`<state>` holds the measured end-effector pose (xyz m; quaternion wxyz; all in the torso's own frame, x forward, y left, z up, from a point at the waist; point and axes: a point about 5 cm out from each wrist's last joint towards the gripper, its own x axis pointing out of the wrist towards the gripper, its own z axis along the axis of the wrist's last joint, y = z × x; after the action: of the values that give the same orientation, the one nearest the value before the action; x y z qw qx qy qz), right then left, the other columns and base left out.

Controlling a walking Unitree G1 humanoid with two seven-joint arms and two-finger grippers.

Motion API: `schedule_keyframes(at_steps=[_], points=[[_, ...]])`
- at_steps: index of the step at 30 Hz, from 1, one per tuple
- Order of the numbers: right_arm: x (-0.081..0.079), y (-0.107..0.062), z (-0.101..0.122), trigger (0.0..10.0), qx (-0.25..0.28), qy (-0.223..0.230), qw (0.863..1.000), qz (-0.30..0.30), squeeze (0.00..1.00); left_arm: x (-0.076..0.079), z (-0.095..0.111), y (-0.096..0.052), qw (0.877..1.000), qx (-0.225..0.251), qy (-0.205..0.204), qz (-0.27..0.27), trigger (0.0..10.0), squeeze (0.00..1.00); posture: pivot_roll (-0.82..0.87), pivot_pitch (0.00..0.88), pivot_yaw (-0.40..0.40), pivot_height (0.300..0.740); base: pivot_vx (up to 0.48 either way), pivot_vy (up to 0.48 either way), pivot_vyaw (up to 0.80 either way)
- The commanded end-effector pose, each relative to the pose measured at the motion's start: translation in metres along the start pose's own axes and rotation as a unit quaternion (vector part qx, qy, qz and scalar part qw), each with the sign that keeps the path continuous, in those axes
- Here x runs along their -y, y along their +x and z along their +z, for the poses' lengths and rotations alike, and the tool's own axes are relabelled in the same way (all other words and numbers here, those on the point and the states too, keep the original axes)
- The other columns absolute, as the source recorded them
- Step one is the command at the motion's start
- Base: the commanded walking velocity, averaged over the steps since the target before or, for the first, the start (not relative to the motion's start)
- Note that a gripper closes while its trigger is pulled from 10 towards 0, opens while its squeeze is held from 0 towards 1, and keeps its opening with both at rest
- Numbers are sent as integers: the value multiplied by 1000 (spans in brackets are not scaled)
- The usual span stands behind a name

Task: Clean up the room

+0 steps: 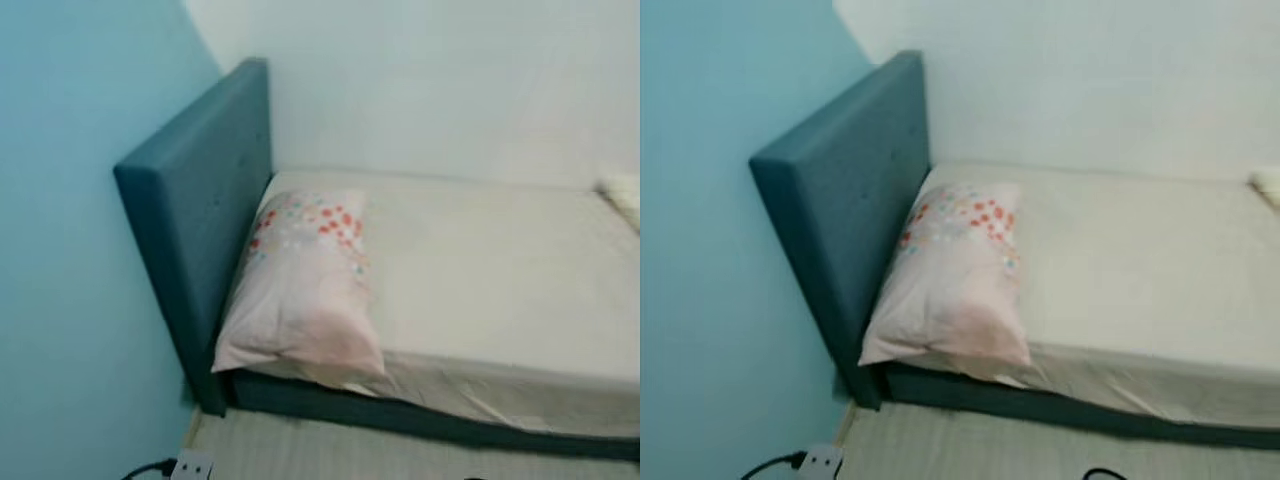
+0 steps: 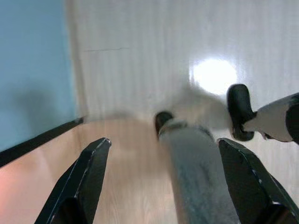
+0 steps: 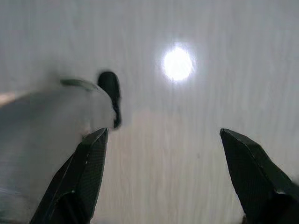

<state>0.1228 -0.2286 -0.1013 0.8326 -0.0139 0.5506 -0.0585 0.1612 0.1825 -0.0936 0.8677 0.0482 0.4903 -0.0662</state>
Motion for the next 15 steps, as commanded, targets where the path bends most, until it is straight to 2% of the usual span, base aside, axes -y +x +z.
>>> schedule_keyframes(at_steps=[1,4,7,15], points=[[-4,0,-5,10000,-9,1,1000,5,0,0,-4,-1,1000,-8,2,0,10000,0,88,0,-37,740,-259,0,-769],[-2,0,-6,10000,-10,0,1000,4,0,0,-4,-1,1000,-7,3,-1,10000,0,88,0,-37,740,-256,0,-773],[8,-2,-11,10000,-14,-1,1000,-1,0,-1,-2,-1,1000,-1,-2,-2,10000,0,89,0,-36,740,0,0,-771],[14,-3,-13,10000,-16,-2,1000,-5,0,-3,-1,-1,1000,5,-1,-3,10000,0,88,0,-34,740,0,0,-771]])
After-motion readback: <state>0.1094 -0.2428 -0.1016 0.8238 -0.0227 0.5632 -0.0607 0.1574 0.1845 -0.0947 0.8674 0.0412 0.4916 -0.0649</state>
